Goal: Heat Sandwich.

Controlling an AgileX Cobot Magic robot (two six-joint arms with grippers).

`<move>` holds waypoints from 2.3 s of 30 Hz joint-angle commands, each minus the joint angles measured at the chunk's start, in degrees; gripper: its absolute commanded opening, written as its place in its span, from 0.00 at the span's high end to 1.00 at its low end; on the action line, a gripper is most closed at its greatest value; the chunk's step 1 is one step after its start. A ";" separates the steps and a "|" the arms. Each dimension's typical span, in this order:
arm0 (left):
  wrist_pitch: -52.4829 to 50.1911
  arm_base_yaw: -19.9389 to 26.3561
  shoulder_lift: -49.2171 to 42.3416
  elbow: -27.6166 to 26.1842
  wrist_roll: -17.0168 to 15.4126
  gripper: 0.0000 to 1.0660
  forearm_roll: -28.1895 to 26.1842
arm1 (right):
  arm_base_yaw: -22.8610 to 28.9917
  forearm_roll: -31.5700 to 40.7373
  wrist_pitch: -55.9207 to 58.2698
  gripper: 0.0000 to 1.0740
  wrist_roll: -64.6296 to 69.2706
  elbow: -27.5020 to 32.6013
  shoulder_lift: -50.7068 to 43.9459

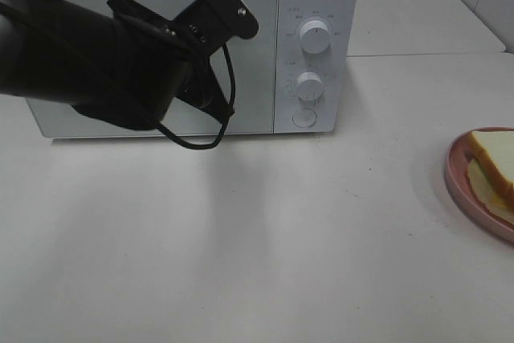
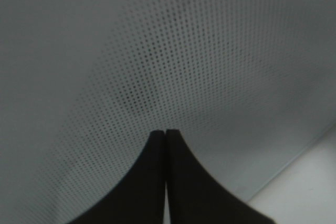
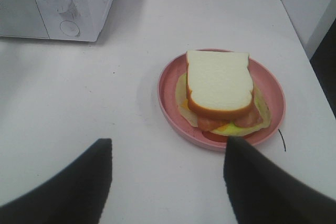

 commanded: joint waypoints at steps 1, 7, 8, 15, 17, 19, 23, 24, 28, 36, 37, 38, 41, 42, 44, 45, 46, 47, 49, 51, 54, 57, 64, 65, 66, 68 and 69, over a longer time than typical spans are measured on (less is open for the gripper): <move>9.45 0.00 -4.07 -0.46 -2.75 1.00 -7.79 | -0.17 0.00 -0.69 0.43 0.00 0.06 -1.43; 22.23 0.00 -7.68 0.92 -3.32 1.00 -11.69 | -0.17 0.00 -0.69 0.43 0.00 0.06 -1.43; 25.78 0.00 -8.37 1.49 -4.41 1.00 -11.69 | -0.17 0.00 -0.69 0.43 0.00 0.06 -1.43; 59.07 4.76 -10.71 5.56 -15.36 1.00 -8.19 | -0.17 0.00 -0.69 0.43 0.06 0.06 -1.43; 62.80 5.84 -10.94 5.56 -19.19 1.00 -4.98 | -0.17 0.00 -0.69 0.43 0.06 0.06 -1.43; 68.87 8.48 -12.20 5.56 -31.63 1.00 8.65 | -0.17 0.00 -0.69 0.43 0.06 0.06 -1.43; 72.99 10.54 -15.58 5.56 -50.25 1.00 28.93 | -0.17 0.00 -0.69 0.43 0.06 0.06 -1.43; 73.80 10.83 -16.67 5.56 -55.29 1.00 34.21 | -0.17 0.00 -0.69 0.43 0.06 0.06 -1.43; 76.26 11.34 -20.68 5.56 -74.54 0.97 52.14 | -0.17 0.00 -0.69 0.43 0.06 0.06 -1.43; 83.71 11.34 -26.41 5.56 -102.79 0.30 78.90 | -0.17 0.00 -0.69 0.43 0.06 0.06 -1.43; 83.71 11.34 -26.41 5.56 -102.79 0.30 78.90 | -0.17 0.00 -0.69 0.43 0.06 0.06 -1.43; 85.66 11.34 -27.50 5.56 -108.12 0.23 83.14 | -0.17 0.00 -0.69 0.43 0.06 0.06 -1.43; 89.55 12.09 -29.51 5.61 -114.19 0.24 91.39 | -0.17 0.00 -0.69 0.43 0.06 0.06 -1.43; 89.55 12.09 -29.51 5.61 -114.19 0.24 91.39 | -0.17 0.00 -0.69 0.43 0.06 0.06 -1.43; 91.85 14.04 -30.14 5.61 -114.71 0.24 92.30 | -0.17 0.00 -0.69 0.43 0.06 0.06 -1.43; 93.74 17.19 -30.88 5.61 -113.73 0.24 91.50 | -0.17 0.00 -0.69 0.43 0.06 0.06 -1.43; 93.74 17.19 -30.88 5.61 -113.73 0.24 91.50 | -0.17 0.00 -0.69 0.43 0.06 0.06 -1.43; 94.48 19.19 -31.51 5.61 -112.70 0.24 90.93 | -0.17 0.00 -0.69 0.43 0.06 0.06 -1.43; 95.80 23.72 -32.54 5.73 -110.64 0.24 89.38 | -0.17 0.00 -0.69 0.43 0.06 0.06 -1.43; 96.77 28.36 -34.03 6.30 -108.52 0.24 87.78 | -0.17 0.00 -0.69 0.43 0.06 0.06 -1.43; 96.77 38.33 -37.99 9.57 -107.14 0.24 85.54 | -0.17 0.00 -0.69 0.43 0.06 0.06 -1.43; 96.77 42.51 -40.22 12.49 -107.14 0.24 84.57 | -0.17 0.00 -0.69 0.43 0.06 0.06 -1.43; 96.66 52.54 -51.97 24.64 -107.14 0.24 83.37 | -0.17 0.00 -0.69 0.43 0.06 0.06 -1.43; 96.72 53.17 -54.14 26.01 -107.14 0.24 83.42 | -0.17 0.00 -0.69 0.43 0.06 0.06 -1.43; 96.72 53.51 -56.38 27.56 -107.14 0.24 83.42 | -0.17 0.00 -0.69 0.43 0.06 0.06 -1.43; 96.83 53.74 -62.68 31.28 -107.95 0.24 83.48 | -0.17 0.00 -0.69 0.43 0.06 0.06 -1.43; 96.83 53.74 -62.68 31.28 -107.95 0.24 83.48 | -0.17 0.00 -0.69 0.43 0.06 0.06 -1.43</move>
